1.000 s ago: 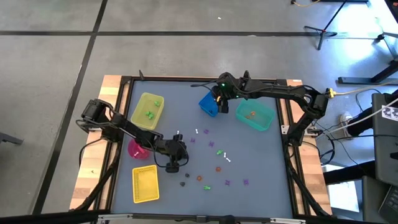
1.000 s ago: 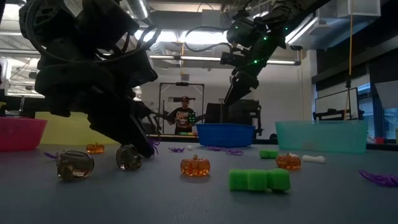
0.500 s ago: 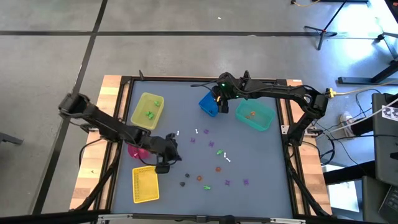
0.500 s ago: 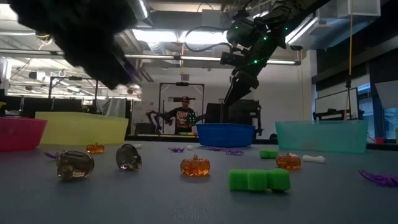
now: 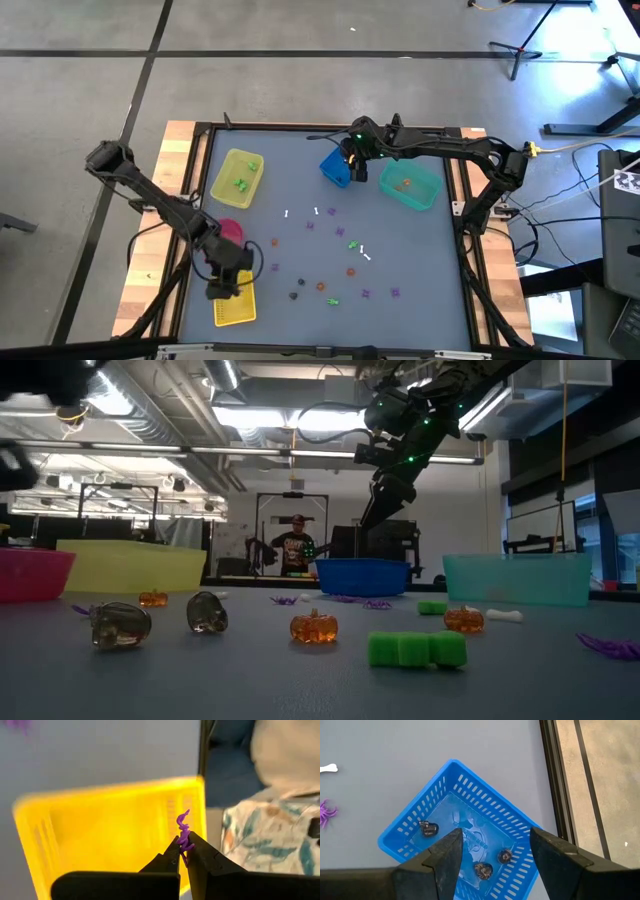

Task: Sort Halloween decoration
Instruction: Put the purple spider toy into the yellow basket

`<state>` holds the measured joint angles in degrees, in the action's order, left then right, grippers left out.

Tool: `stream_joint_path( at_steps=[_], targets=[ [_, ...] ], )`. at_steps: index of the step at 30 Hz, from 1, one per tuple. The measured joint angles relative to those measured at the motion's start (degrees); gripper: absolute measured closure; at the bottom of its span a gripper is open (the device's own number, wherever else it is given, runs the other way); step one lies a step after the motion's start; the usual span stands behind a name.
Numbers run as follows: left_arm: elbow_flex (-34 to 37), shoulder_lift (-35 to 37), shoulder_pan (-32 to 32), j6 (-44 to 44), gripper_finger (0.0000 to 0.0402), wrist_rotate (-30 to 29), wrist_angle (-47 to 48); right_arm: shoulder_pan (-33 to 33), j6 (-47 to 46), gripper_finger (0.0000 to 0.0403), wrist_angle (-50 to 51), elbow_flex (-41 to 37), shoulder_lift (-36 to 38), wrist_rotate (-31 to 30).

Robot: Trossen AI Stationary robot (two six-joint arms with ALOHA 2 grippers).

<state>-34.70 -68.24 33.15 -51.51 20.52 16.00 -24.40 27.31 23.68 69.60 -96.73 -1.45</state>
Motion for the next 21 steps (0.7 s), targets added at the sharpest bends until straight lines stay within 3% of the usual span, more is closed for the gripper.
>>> stream_joint_path(
  at_steps=[8,14,21],
  targets=[
    [0.00,-0.07,4.40,-4.66,0.0401,-6.94,8.73,0.01,0.00,0.0173,0.02,0.00,0.00,0.00],
    [0.00,-0.07,4.45,-8.58,0.0400,-5.99,9.13,0.00,0.00,0.0173,0.02,0.00,0.00,0.01],
    [0.00,-0.07,4.45,-10.02,0.0348,-6.24,9.72,0.02,0.00,0.0173,0.02,0.00,0.00,0.00]
  ],
)
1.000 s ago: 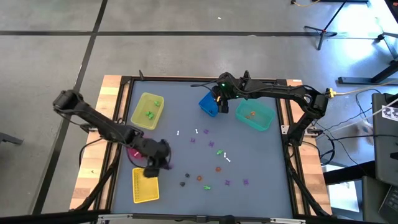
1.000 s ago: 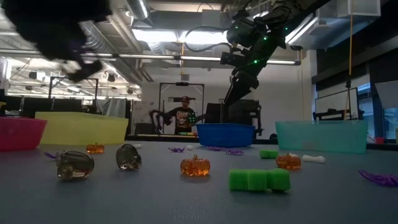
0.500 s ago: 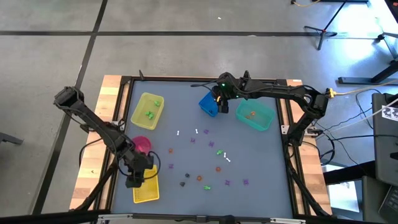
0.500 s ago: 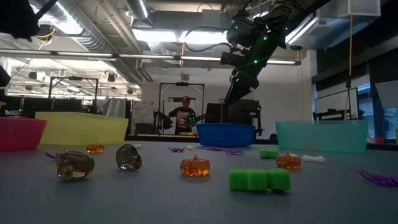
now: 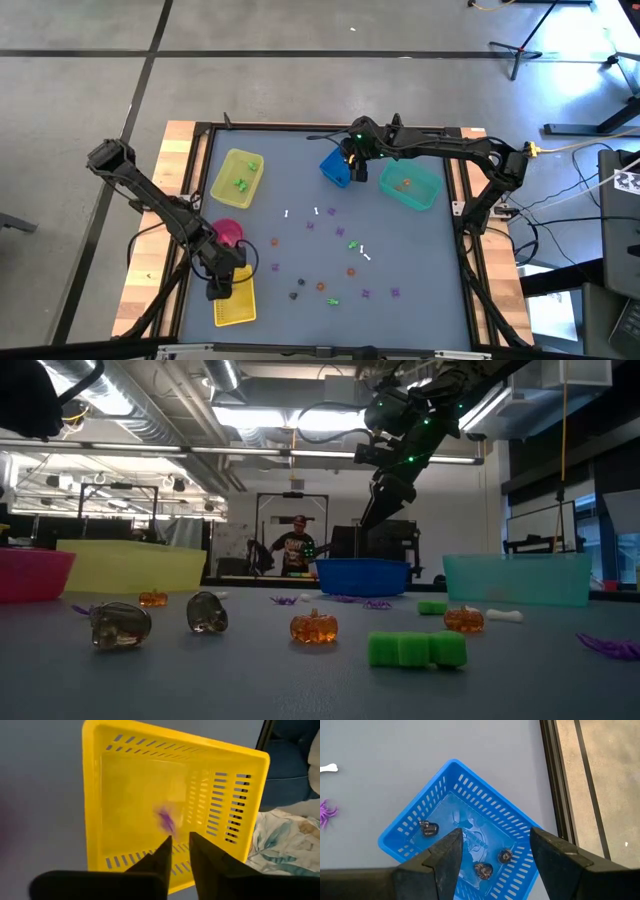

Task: Sort Halloween decoration
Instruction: Put the purple spider toy into the yellow basket, then put the green skeleton toy into the yellow bin

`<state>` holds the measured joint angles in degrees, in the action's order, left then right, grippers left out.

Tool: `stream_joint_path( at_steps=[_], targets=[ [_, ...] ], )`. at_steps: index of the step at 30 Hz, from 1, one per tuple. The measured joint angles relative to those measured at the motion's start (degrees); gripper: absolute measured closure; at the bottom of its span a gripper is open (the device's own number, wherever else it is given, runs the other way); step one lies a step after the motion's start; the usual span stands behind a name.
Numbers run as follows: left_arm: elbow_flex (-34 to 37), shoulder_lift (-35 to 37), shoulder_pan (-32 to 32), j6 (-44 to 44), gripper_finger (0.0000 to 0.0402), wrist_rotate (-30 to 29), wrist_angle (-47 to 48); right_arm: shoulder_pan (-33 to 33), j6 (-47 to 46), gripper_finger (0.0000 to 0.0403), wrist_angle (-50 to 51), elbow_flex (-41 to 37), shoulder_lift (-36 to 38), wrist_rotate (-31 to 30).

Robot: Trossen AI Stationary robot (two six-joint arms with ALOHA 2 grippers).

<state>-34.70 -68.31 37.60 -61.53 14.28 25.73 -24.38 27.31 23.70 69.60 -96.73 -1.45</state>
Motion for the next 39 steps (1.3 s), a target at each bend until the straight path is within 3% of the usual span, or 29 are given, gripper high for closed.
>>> stream_joint_path(
  at_steps=[10,19,28,39],
  targets=[
    [0.00,0.00,-0.02,-1.50,0.0274,-0.06,1.50,0.05,0.00,0.0173,0.08,0.00,0.00,0.00],
    [0.00,0.00,-0.21,-1.55,0.0265,-0.07,0.43,1.41,0.00,0.0173,2.37,0.90,0.00,-0.61],
    [0.00,0.00,-0.20,-1.52,0.0265,-0.13,0.15,10.59,0.00,0.0173,16.41,9.93,0.09,-0.48],
    [0.00,0.00,-0.20,-1.36,0.0265,-0.11,0.08,21.23,-1.14,0.0173,22.98,11.06,0.05,-0.46]
  ],
)
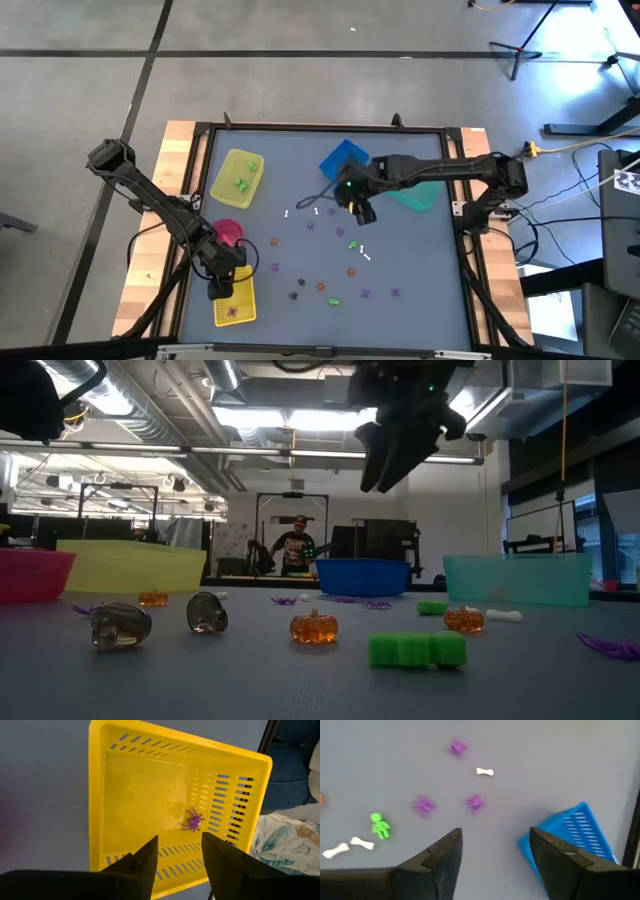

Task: Sort Halloween decoration
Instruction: Put the green skeleton toy into the yellow bin

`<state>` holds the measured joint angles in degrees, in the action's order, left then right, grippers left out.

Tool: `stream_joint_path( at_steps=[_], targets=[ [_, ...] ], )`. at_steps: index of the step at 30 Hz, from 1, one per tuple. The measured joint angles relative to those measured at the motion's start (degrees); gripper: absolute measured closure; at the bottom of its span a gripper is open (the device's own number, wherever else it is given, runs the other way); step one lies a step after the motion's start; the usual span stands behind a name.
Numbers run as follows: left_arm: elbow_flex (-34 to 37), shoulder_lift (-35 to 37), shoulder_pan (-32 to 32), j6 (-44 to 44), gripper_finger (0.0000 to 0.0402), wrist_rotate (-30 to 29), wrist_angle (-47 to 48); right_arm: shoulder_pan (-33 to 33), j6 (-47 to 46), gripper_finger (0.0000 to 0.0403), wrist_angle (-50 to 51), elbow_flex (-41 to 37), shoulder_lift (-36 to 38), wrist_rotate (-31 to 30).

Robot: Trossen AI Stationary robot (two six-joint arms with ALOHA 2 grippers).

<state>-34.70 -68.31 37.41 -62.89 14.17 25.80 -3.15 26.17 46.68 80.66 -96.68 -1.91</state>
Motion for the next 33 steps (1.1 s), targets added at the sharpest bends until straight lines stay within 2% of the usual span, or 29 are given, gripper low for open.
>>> stream_joint_path(
  at_steps=[7,14,24,33],
  targets=[
    [0.00,0.00,0.00,0.02,0.0265,0.00,0.00,4.43,-6.43,0.0173,-0.16,-0.85,-0.01,4.05],
    [0.00,0.00,0.00,0.04,0.0265,-1.84,0.01,7.83,-9.68,0.0173,-0.81,-5.99,-0.01,4.55],
    [0.00,0.00,0.00,0.04,0.0265,-2.97,0.00,11.22,-14.22,0.0173,-11.57,-14.63,-0.05,4.66],
    [0.00,-0.01,0.00,0.04,0.0265,-3.19,-0.01,11.05,-14.60,0.0173,-18.88,-21.18,-0.05,8.11]
  ],
)
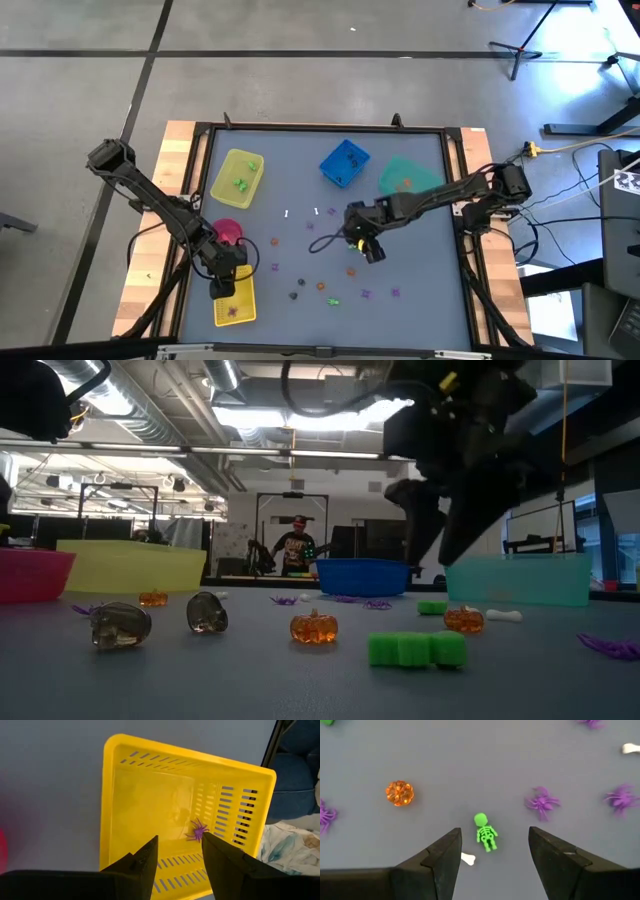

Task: Sort Halloween decoration
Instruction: Put the green skeleton toy into the yellow bin

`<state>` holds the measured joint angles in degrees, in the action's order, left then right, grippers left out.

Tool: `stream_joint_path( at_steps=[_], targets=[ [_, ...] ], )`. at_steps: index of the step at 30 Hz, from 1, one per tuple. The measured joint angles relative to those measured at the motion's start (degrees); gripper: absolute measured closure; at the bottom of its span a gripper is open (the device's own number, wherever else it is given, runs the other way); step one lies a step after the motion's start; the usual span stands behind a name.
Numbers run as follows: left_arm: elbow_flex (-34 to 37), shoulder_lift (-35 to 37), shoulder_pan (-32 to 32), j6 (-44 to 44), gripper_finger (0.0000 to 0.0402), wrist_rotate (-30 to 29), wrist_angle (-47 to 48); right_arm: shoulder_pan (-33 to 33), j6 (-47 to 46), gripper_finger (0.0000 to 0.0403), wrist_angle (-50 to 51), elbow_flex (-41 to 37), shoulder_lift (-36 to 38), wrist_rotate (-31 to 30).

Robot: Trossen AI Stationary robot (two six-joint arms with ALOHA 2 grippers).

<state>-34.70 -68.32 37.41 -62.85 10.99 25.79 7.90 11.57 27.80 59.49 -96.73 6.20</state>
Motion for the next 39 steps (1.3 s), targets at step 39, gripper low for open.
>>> stream_joint_path(
  at_steps=[39],
  targets=[
    [0.00,0.00,0.00,0.00,0.0265,-2.58,-0.14,-0.04,-2.37,0.0277,-12.06,-8.22,-0.02,0.37]
  ],
)
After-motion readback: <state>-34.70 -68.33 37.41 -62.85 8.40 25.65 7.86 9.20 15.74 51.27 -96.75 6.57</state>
